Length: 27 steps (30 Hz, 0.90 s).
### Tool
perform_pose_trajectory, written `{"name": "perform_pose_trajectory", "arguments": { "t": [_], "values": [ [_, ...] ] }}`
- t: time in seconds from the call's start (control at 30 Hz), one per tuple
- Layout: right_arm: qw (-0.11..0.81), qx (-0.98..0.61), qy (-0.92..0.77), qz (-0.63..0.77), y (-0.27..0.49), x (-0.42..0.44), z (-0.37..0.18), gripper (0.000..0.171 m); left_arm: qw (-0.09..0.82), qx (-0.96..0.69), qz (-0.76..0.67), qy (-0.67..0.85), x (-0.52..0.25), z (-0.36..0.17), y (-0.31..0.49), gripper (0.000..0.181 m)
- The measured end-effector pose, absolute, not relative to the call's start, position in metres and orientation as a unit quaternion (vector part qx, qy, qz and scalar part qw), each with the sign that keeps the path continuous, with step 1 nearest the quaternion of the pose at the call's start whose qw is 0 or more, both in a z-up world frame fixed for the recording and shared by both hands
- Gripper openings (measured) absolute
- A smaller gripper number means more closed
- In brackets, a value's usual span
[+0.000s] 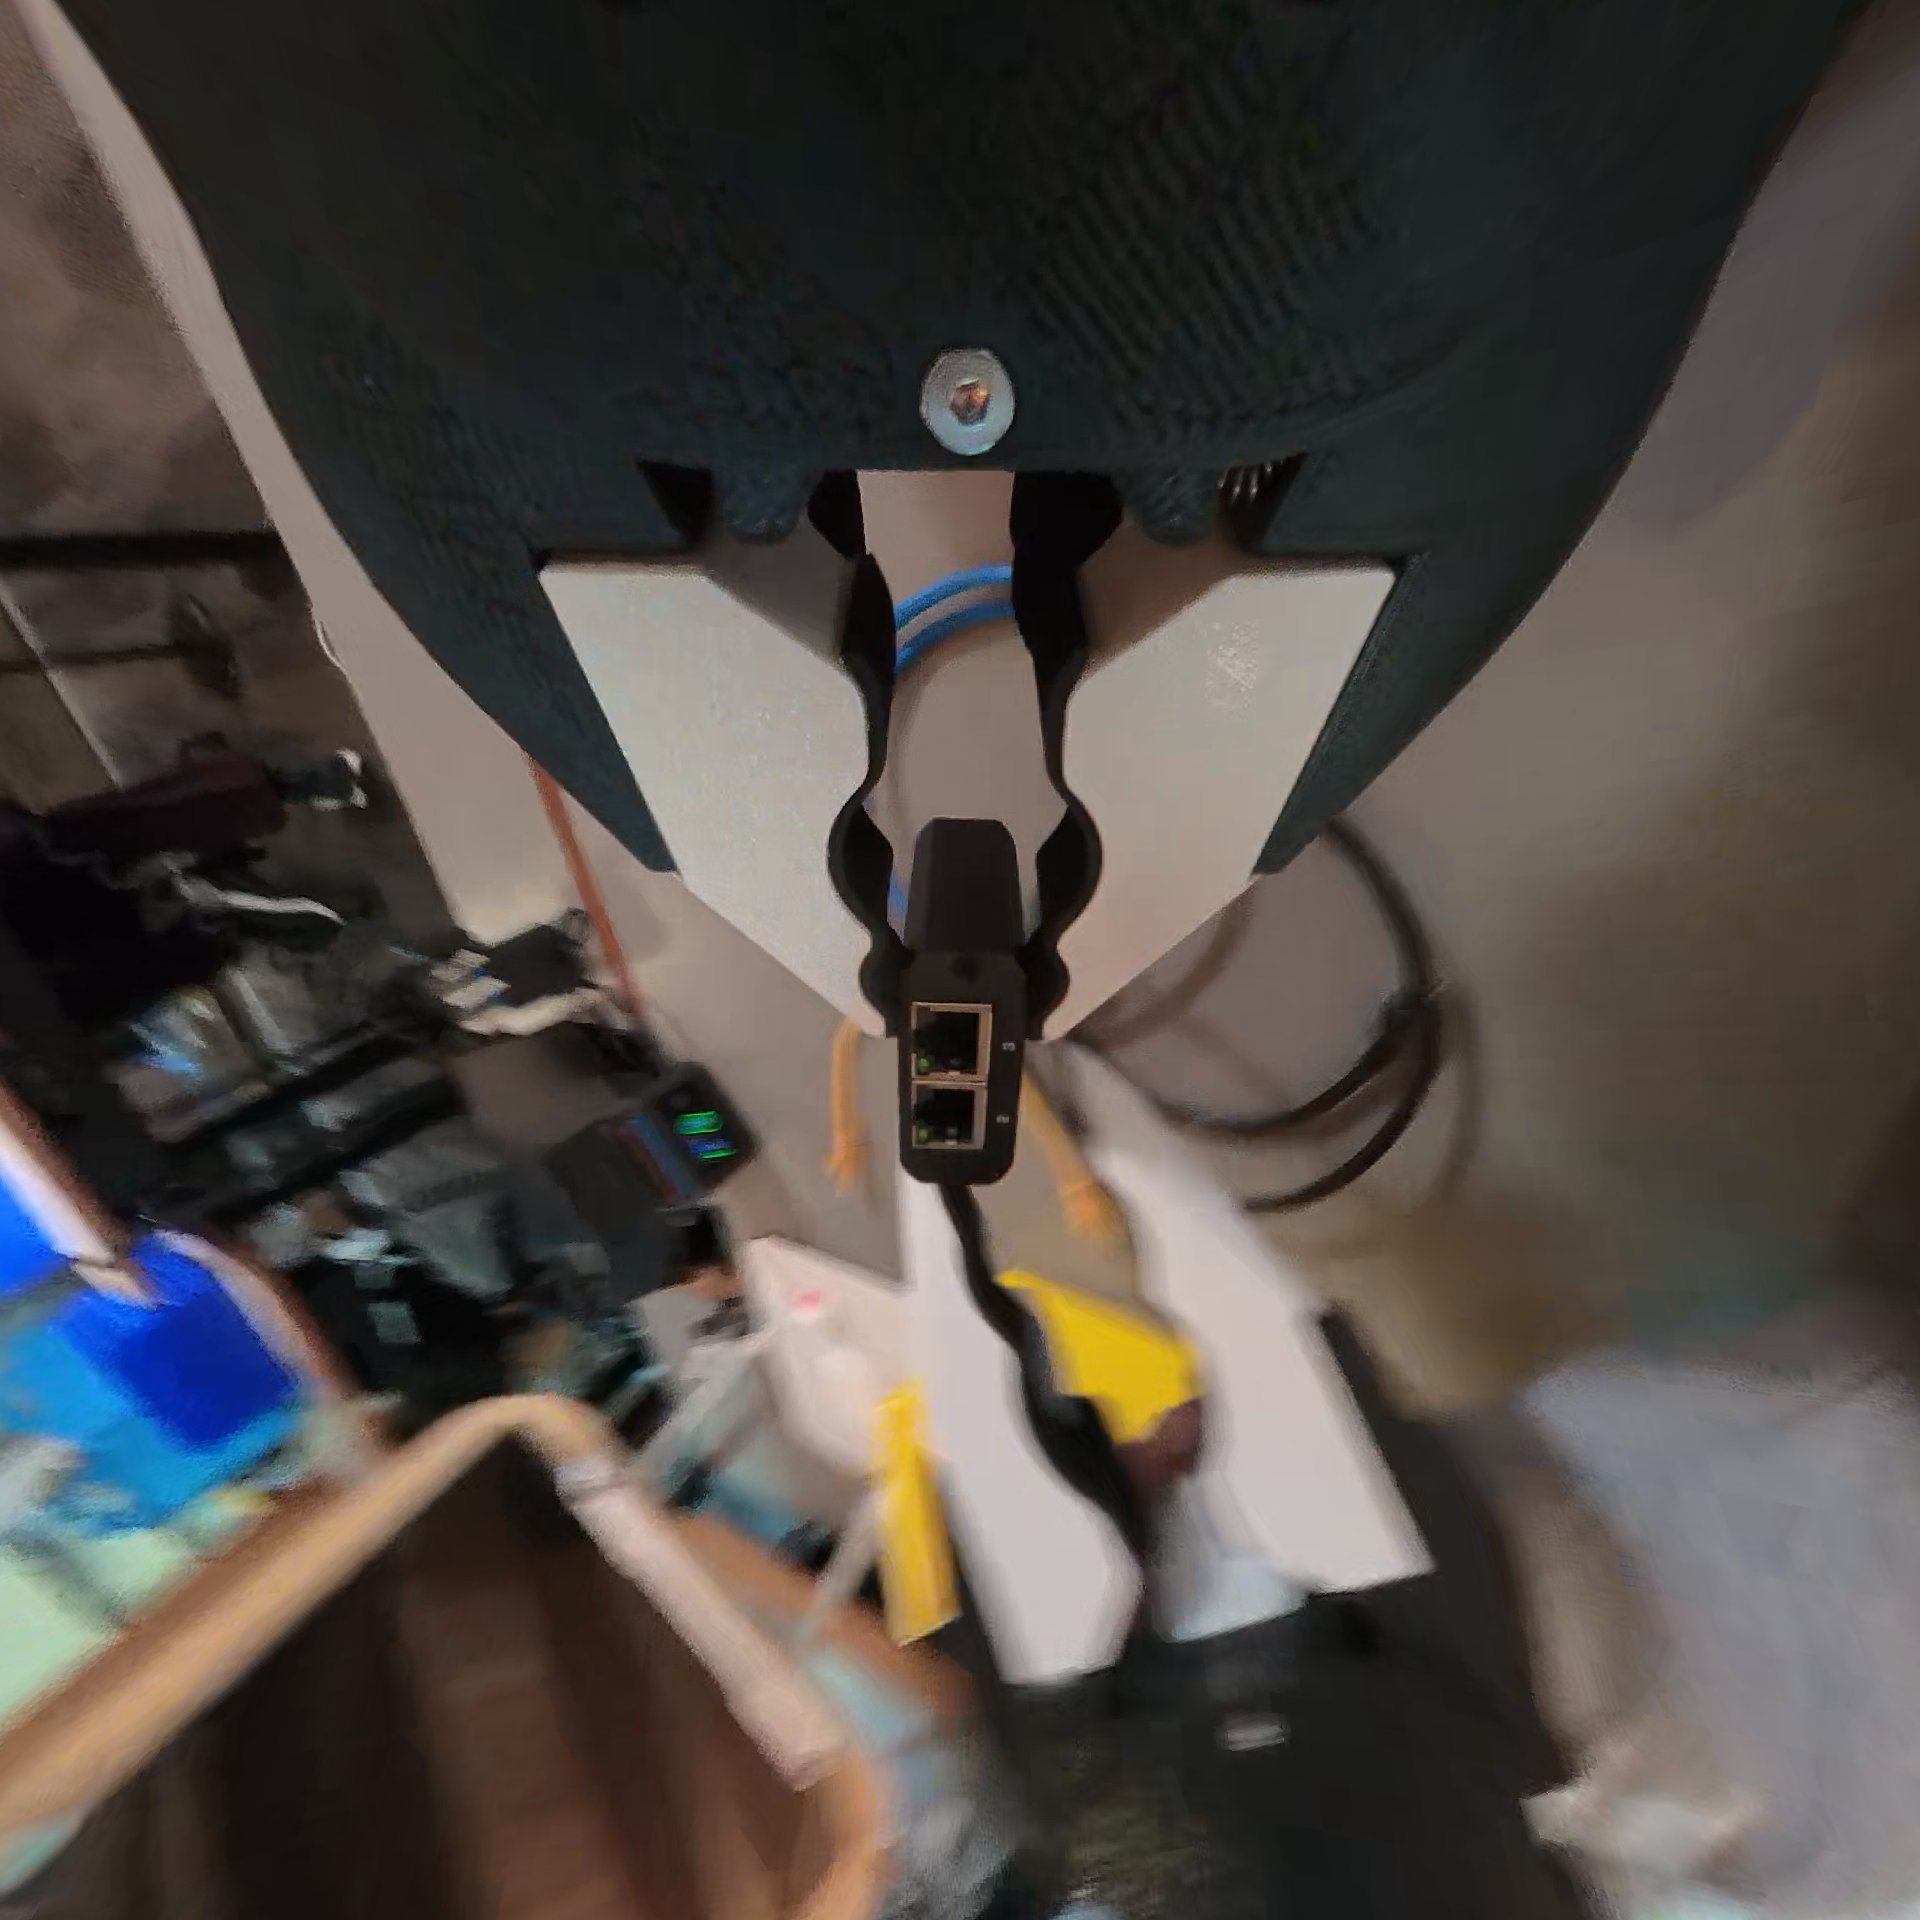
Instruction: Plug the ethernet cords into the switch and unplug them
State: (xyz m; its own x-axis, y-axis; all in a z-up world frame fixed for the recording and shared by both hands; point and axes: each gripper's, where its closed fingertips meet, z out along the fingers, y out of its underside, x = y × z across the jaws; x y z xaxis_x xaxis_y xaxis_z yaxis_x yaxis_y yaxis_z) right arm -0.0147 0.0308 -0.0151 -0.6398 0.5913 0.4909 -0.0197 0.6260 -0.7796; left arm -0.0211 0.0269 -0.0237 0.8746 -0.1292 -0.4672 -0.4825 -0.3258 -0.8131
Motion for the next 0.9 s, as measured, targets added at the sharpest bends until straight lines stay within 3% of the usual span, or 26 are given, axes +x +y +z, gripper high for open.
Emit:
{"name": "perform_pose_trajectory", "arguments": {
  "t": [0.03, 0.1, 0.27, 0.5, 0.9],
  "values": [
    [0.402, -0.193, -0.794, 0.413, 0.038, -0.019, -0.007, 0.021, 0.578, -0.786, 0.15, 0.159, -0.026, -0.015, 0.026, 0.047],
    [0.424, -0.223, -0.752, 0.452, 0.052, -0.027, 0.014, 0.021, 0.625, -0.763, 0.126, 0.102, -0.036, -0.002, 0.022, 0.06],
    [0.482, -0.223, -0.696, 0.483, 0.079, -0.035, 0.089, 0.021, 0.667, -0.737, 0.108, 0.036, -0.057, 0.002, 0.015, 0.067],
    [0.546, -0.181, -0.677, 0.459, 0.096, -0.041, 0.195, 0.021, 0.683, -0.721, 0.103, -0.056, -0.089, -0.002, 0.016, 0.055],
    [0.562, -0.171, -0.678, 0.442, 0.093, -0.042, 0.207, 0.021, 0.669, -0.738, 0.064, -0.06, -0.11, 0.002, 0.069, 0.053]
  ]
}}
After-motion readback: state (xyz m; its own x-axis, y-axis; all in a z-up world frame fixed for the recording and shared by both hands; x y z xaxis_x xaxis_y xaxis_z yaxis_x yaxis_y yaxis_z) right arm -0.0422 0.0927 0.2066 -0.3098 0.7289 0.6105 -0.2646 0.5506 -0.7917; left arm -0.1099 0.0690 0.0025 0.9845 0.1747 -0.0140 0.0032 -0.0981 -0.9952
